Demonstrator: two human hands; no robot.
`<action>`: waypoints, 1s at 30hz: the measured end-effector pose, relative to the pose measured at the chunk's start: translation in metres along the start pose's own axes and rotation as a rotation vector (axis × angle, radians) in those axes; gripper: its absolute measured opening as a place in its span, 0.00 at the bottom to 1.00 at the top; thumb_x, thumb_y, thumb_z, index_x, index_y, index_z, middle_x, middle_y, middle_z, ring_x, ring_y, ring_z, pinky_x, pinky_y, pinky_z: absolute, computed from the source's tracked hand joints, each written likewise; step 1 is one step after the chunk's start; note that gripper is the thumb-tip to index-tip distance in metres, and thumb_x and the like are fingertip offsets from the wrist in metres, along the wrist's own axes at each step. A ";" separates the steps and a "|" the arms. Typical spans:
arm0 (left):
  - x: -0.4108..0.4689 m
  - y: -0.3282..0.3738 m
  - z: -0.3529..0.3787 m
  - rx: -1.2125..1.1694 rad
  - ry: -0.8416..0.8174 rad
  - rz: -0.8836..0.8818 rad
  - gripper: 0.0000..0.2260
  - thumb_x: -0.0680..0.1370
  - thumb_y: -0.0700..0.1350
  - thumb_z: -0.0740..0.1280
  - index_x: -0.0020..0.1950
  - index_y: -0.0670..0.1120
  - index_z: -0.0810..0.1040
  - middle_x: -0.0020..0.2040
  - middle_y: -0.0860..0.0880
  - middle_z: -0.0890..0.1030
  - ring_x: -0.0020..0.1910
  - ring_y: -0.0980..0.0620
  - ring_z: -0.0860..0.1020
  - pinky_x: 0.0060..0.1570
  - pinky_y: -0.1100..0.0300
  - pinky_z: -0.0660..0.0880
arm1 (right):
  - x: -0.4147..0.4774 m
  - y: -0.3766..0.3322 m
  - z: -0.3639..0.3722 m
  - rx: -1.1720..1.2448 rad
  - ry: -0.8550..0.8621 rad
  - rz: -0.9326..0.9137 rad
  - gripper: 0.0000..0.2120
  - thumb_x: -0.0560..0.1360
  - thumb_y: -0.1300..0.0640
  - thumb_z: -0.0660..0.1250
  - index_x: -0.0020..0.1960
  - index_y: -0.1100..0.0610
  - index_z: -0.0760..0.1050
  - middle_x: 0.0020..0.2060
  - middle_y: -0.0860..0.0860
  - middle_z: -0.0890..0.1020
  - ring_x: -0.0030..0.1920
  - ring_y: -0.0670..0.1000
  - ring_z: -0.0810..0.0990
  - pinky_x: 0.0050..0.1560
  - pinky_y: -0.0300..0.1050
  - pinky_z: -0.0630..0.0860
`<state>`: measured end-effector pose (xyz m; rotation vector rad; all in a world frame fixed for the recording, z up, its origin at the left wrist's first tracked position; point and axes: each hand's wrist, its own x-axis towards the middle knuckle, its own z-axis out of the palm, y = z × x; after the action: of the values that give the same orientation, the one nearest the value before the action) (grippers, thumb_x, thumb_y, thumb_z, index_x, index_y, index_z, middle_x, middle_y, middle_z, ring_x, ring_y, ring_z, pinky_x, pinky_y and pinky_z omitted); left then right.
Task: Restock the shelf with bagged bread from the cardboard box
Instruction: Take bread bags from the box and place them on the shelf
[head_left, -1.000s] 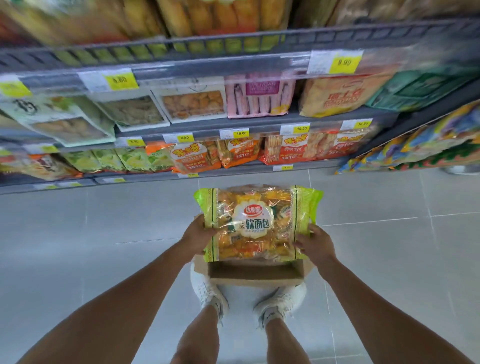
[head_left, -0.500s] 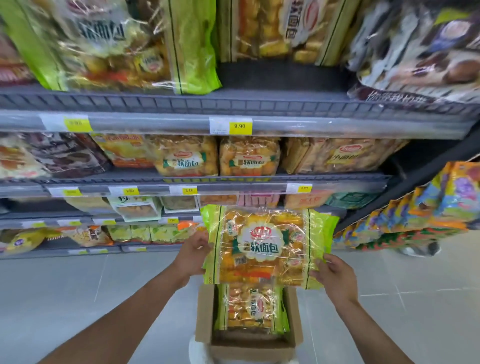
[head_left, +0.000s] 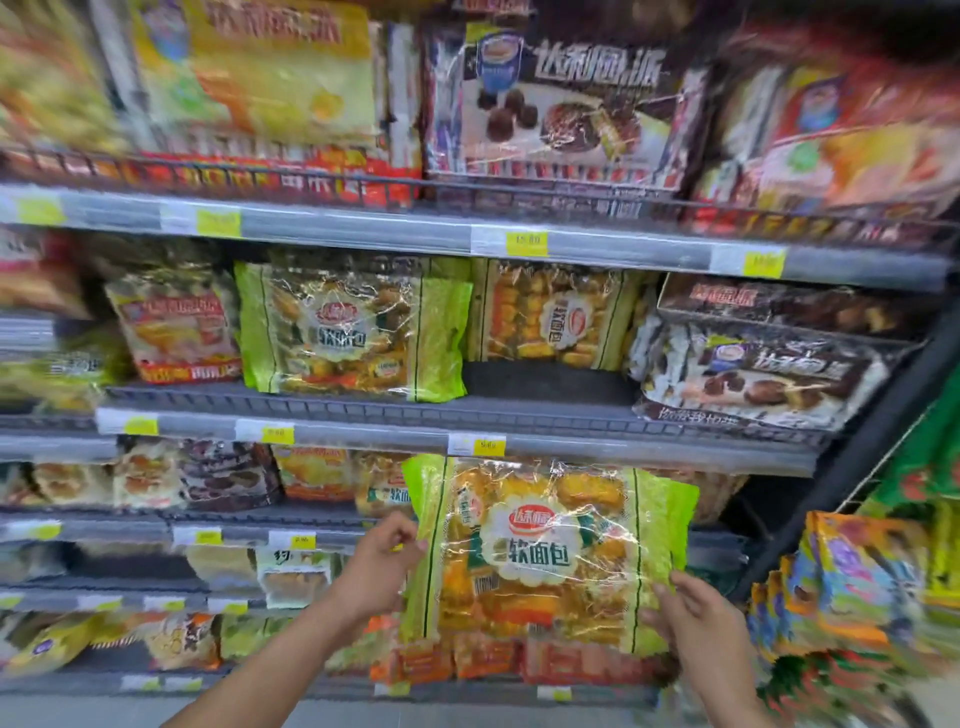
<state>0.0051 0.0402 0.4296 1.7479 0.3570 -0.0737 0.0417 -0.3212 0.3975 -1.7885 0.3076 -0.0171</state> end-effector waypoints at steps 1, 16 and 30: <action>-0.005 0.010 -0.001 0.001 0.014 0.032 0.09 0.83 0.42 0.64 0.44 0.45 0.67 0.43 0.47 0.68 0.39 0.48 0.64 0.32 0.58 0.65 | 0.000 -0.009 -0.003 -0.012 -0.001 -0.027 0.18 0.78 0.62 0.69 0.67 0.65 0.74 0.57 0.64 0.82 0.38 0.55 0.87 0.33 0.35 0.81; 0.018 0.110 0.010 0.066 0.146 0.259 0.05 0.84 0.43 0.61 0.49 0.45 0.69 0.39 0.46 0.72 0.29 0.51 0.64 0.29 0.58 0.64 | 0.026 -0.113 -0.005 -0.049 0.053 -0.285 0.19 0.80 0.56 0.67 0.70 0.59 0.74 0.40 0.41 0.83 0.46 0.51 0.86 0.59 0.58 0.80; 0.151 0.167 -0.007 0.013 0.139 0.374 0.05 0.83 0.44 0.63 0.49 0.44 0.72 0.41 0.46 0.75 0.39 0.49 0.71 0.43 0.49 0.75 | 0.132 -0.191 0.047 -0.127 0.002 -0.300 0.30 0.78 0.61 0.69 0.77 0.55 0.64 0.77 0.54 0.65 0.76 0.54 0.65 0.72 0.51 0.64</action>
<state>0.1937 0.0488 0.5524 1.8099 0.1247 0.3164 0.2147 -0.2653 0.5488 -1.9468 0.0396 -0.2161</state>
